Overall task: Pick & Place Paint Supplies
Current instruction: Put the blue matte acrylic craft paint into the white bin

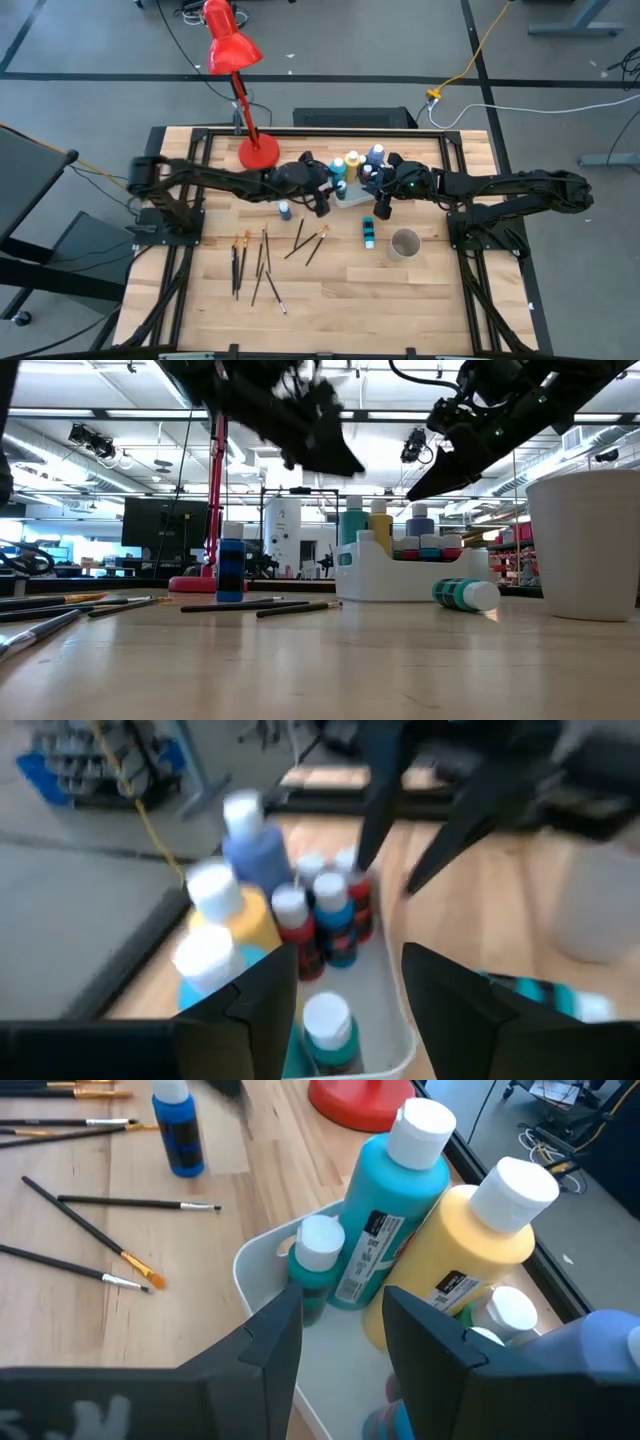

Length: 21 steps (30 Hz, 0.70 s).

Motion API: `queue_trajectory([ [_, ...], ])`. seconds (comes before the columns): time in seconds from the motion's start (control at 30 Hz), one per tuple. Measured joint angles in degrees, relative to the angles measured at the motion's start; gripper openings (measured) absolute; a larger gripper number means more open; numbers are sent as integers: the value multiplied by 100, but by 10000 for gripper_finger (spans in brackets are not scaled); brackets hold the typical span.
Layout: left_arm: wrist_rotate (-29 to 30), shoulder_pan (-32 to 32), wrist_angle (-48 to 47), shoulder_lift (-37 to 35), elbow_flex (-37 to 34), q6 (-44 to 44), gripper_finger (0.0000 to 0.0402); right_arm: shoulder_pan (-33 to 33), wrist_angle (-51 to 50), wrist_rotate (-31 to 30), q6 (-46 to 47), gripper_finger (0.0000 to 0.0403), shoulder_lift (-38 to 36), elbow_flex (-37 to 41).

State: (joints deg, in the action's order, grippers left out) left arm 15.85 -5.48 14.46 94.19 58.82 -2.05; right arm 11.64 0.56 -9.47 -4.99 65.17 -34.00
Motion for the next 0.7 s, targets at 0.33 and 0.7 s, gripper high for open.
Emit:
queue_trajectory([
  [0.33, -1, 340, -2775, -1704, -2, 1061, 178, -2, 210, 569, 2, 143, 0, 0],
  [0.7, 122, 926, -4969, -1523, -31, 2161, 178, -2, 354, 599, 144, 143, 0, 0],
])
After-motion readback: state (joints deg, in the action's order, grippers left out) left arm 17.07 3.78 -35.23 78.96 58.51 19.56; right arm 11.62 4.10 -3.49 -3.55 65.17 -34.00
